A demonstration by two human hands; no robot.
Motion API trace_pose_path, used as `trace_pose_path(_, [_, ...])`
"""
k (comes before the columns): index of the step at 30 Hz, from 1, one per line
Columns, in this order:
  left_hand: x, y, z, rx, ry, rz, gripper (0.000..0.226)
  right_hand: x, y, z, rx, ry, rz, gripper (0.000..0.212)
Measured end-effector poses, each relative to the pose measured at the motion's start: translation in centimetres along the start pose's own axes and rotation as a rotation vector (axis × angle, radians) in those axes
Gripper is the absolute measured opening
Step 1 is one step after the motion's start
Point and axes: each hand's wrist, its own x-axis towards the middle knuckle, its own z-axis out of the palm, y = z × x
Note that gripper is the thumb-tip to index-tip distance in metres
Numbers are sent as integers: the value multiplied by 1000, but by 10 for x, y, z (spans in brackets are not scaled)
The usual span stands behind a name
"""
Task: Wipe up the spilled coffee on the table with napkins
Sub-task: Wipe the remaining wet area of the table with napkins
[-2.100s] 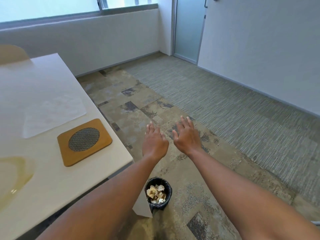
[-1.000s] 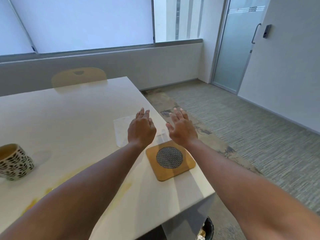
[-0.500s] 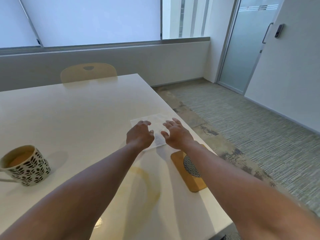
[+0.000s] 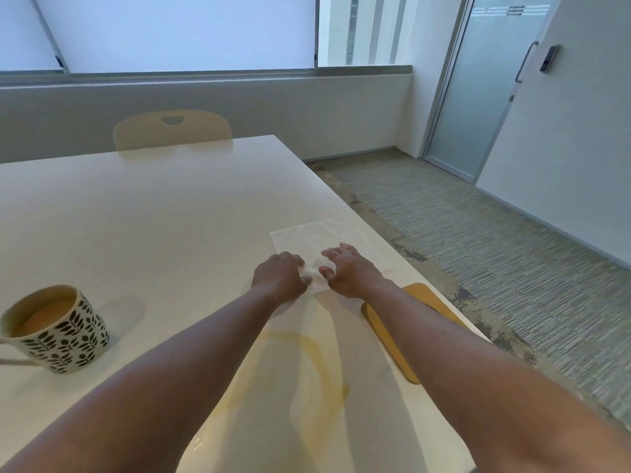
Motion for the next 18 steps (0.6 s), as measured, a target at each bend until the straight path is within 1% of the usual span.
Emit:
trace_pose_path(5, [-4,-7,-3,-64,87,10,17,4,-6,0,3,-5,-13,53])
trace_pose_path(7, [-6,-11,-5,-90,117,10,9,6,-8,1,8,-17,-31,54])
trace_pose_path(13, [-16,-29,-9,-187,179,9,5,8,-17,3,64,-64,-42,58])
trace_pose_path(17, [-24,-38,-16,-273,195,-9,4,5,-24,2,127,-149,-75,73])
trace_pose_path(18, [-26,-41,-18,-282,195,-9,4,4,-27,2,125,-171,-94,73])
